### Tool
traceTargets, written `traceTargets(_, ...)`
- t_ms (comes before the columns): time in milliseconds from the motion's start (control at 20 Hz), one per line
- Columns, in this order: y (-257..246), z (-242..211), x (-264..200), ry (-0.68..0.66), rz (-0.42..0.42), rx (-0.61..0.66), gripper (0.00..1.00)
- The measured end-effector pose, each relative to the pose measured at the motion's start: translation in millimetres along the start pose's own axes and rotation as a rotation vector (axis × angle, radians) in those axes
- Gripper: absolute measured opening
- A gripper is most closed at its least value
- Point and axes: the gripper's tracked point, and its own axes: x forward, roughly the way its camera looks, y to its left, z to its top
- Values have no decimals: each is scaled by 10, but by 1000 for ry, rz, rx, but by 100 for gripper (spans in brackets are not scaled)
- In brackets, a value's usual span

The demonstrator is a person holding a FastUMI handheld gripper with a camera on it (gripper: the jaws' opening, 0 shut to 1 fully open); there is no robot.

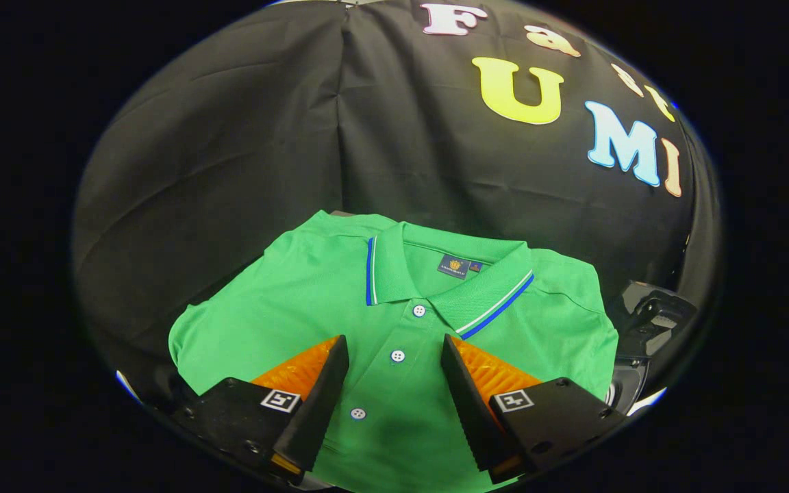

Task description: Put the clothes into the washing machine and then close the washing machine lid.

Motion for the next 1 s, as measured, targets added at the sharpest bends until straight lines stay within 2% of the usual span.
traceTargets(300, 6, 25, 0, 9, -3, 4, 87)
traceTargets(400, 4, 52, -9, -18, -7, 31, 33)
traceTargets(600, -14, 88, -11, -20, -9, 4, 33)
traceTargets(700, -28, 89, 19, -31, 0, 4, 4)
traceTargets(750, -20, 111, 88, -38, 7, -7, 3)
traceTargets(1000, -10, 310, -199, -139, 42, 25, 1)
